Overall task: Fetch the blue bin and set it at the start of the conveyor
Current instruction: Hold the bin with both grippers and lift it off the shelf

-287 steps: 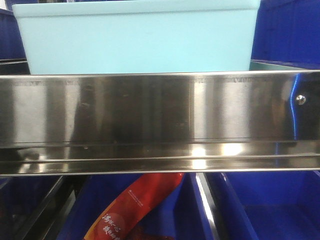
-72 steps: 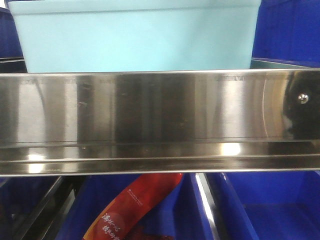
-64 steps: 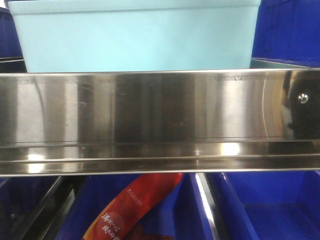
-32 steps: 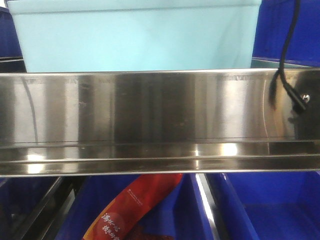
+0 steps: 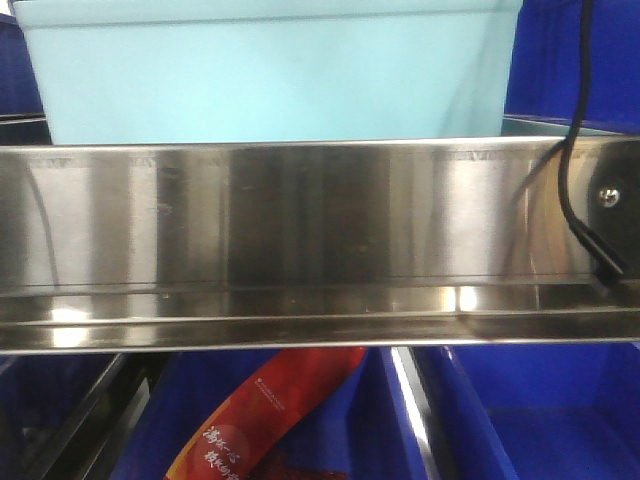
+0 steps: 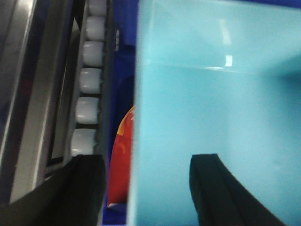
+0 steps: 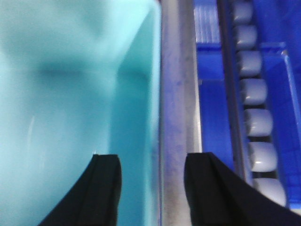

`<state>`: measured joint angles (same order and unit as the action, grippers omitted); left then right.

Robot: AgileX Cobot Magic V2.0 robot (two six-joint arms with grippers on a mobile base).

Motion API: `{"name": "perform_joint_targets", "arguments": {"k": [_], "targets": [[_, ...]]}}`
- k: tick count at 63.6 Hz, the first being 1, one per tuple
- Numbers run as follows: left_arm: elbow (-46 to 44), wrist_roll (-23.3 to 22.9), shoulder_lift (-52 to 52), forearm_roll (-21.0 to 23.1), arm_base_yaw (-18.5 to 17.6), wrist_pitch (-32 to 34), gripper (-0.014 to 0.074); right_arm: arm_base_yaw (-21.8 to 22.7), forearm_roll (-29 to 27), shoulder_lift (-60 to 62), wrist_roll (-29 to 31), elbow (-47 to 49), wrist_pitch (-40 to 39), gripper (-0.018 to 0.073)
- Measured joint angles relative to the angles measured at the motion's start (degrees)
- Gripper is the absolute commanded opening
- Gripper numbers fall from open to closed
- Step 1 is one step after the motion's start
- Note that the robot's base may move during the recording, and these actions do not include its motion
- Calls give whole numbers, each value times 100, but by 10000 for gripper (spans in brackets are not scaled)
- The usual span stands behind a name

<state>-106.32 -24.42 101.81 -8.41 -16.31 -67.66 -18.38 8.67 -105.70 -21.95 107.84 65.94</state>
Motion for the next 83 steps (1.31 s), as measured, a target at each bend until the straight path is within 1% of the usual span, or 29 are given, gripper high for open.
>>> {"name": "perform_joint_targets", "arguments": {"k": [9,18,34,55,60,69,74,83], "targets": [[-10,136,165,53,40,-26,314,61,-23,-33,0,0,9,225],[-10,157,311,104,40,37,314,154,-23,-95,10,22,9,225],[-10,181,491,103,40,97,314,155,-83,-338,10,22,9,225],[-10,181,559,18,40,97,265,155,-106,-394,10,22,-91,223],[-10,181,571,-58,40,97,263,155,-106,-416,10,22,-102,223],[-10,181,571,-321,40,97,263,155,-106,-445,10,22,-104,223],[-10,181,571,-330,40,97,263,155,-106,-449,10,22,-104,223],[-10,181,571,-209,40,108,263,155,-106,-458,21,22,-127,223]]}}
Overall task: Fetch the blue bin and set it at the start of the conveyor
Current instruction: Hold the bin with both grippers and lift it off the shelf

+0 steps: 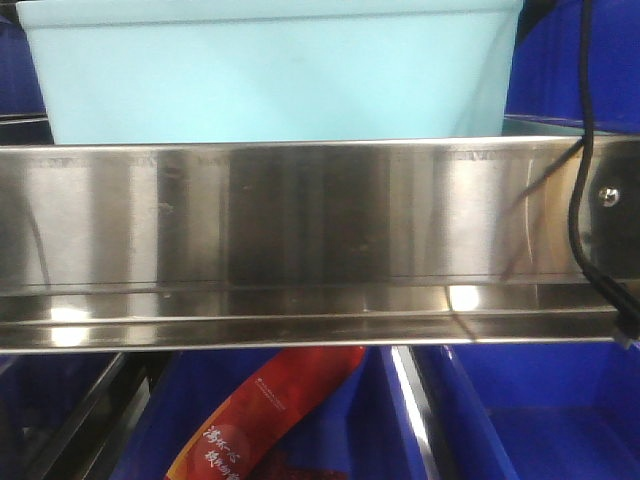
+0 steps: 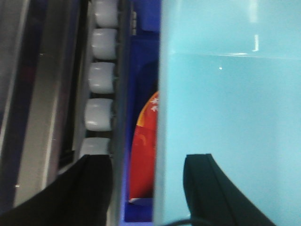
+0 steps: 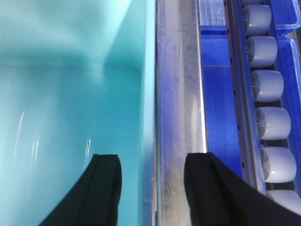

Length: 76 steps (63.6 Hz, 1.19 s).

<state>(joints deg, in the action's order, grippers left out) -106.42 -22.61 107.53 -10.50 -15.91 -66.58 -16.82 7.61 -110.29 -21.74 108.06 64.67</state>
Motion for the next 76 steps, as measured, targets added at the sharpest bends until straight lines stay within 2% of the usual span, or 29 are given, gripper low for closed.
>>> {"name": "perform_joint_targets", "arguments": {"k": [23,69,73,76], "targets": [[129,4,0,48,0,244,263,0,0,-58,0,0,-14,223],[282,4,0,48,0,253,263,0,0,-58,13,0,-100,223],[282,4,0,48,0,253,250,0,0,-58,13,0,-100,198],[282,4,0,48,0,253,220,0,10,-58,13,0,-100,141]]}}
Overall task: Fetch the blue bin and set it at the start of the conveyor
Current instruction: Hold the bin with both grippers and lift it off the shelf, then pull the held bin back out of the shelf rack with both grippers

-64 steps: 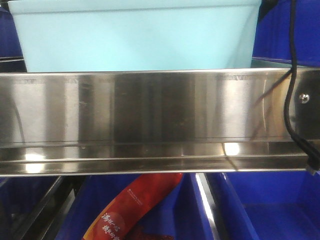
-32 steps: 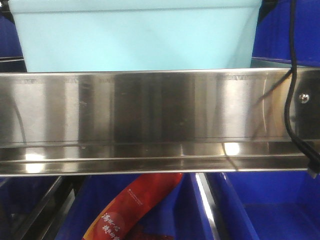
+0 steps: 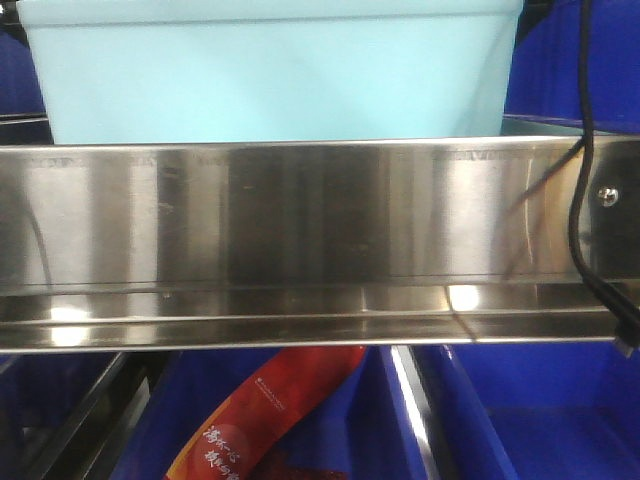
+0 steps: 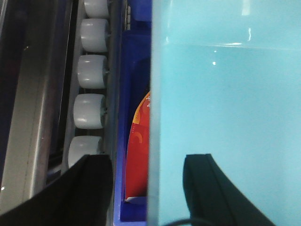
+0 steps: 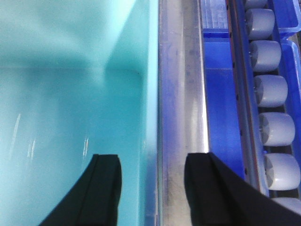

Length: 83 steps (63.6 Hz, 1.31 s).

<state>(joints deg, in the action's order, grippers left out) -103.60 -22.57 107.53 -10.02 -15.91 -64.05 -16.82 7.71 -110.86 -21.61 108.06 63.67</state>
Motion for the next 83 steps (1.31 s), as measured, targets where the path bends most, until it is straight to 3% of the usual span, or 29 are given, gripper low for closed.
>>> {"name": "perform_joint_targets", "arguments": {"k": [9,13,22,46,67,83], "targets": [[0,0,0,14,0,-10,-10,0,-31,0,13,12,-35,-153],[0,0,0,26,0,-42,-116,-11,-56,0,-17,12,-35,-161],[0,-53,0,49,-81,-56,-111,-11,-69,-13,-60,55,49,-162],[0,-666,-662,-732,-572,-352,-111,-218,270,196,-92,726,583,-162],[-449,-747,-1370,-921,-585,-469,-111,-680,873,775,-203,1335,737,-162],[-997,-747,-1407,-971,-633,-479,-111,-692,1033,870,-203,1864,769,-162]]}}
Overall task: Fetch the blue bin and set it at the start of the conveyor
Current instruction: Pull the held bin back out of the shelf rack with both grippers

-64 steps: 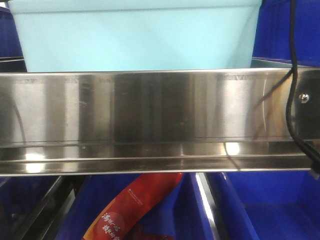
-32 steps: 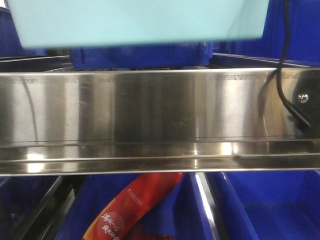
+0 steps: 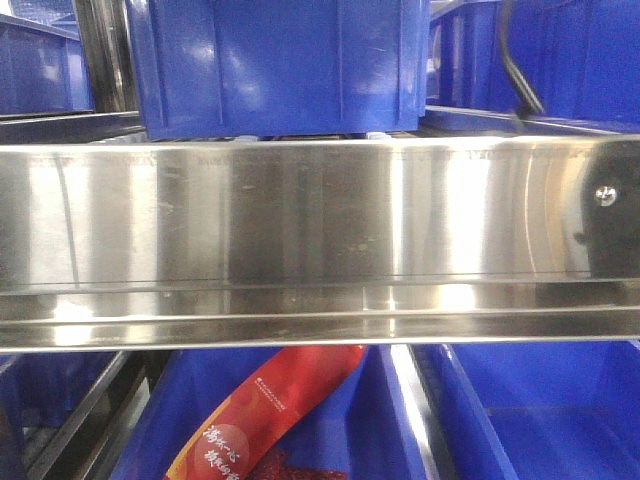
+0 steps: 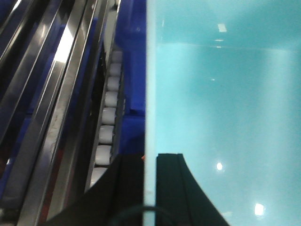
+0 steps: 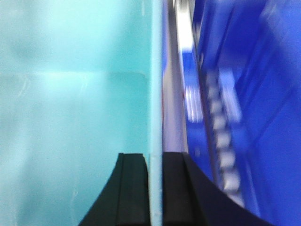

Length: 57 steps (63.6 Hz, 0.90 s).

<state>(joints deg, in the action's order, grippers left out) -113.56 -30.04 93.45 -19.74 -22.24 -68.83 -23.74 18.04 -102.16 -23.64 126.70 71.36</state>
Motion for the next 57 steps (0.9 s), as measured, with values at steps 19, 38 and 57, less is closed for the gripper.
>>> {"name": "perform_joint_targets", "arguments": {"k": [19,38,57], "targets": [[0,99,0,-25,0,227,-111,0,26,3,53,10,38,-162],[0,259,0,-159,0,537,-111,-13,98,110,67,10,-142,-163],[0,267,0,-255,0,844,-111,-13,217,110,67,10,-420,-163]]}}
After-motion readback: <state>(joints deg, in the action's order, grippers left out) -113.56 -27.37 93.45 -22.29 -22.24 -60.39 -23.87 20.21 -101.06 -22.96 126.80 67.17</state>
